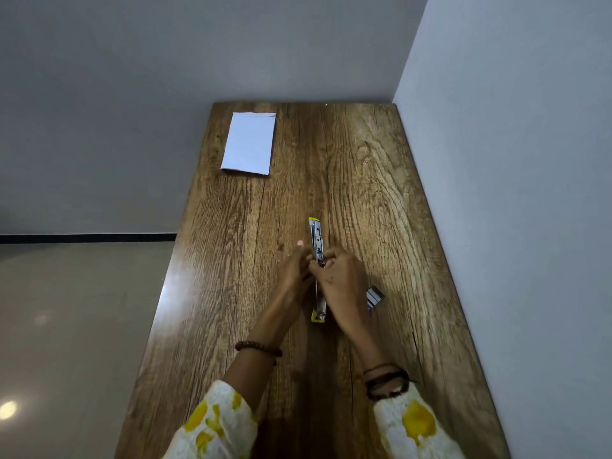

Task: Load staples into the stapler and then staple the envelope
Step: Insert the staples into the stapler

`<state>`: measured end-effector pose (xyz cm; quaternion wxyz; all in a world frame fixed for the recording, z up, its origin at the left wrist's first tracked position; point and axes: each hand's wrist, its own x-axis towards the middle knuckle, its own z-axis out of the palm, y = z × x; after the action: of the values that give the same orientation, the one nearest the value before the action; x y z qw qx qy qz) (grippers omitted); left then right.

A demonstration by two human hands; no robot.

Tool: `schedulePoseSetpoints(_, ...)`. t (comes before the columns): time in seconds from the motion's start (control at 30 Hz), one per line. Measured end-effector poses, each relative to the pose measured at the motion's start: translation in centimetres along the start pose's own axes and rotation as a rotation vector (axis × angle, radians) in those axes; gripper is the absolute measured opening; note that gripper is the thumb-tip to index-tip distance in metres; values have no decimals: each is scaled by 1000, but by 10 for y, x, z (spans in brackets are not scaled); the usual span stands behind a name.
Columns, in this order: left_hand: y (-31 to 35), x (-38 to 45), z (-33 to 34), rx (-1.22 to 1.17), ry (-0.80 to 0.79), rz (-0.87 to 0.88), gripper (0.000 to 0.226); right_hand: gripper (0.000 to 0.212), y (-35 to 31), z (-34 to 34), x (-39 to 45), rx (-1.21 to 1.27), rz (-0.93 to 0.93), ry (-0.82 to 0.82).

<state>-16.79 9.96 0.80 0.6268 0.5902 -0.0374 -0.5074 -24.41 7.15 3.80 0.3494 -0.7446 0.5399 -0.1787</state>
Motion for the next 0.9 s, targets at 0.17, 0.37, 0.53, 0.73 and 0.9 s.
schedulePoseSetpoints(0.17,14,-11,12,-314,-239,-100,34,27,-7,-17,-26,60,-136,48)
schedulePoseSetpoints(0.37,18,-33,19,-374,-344,-73,32,15,-15,-56,-33,152,-302,278)
schedulePoseSetpoints(0.53,17,-54,26,-321,-399,-23,34,30,-10,-67,-26,21,-409,197)
schedulePoseSetpoints(0.73,14,-71,30,-261,-402,12,34,25,-6,-76,-33,-20,-486,183)
schedulePoseSetpoints(0.9,13,-80,32,-220,-410,28,33,21,-5,-77,-39,-57,-493,163)
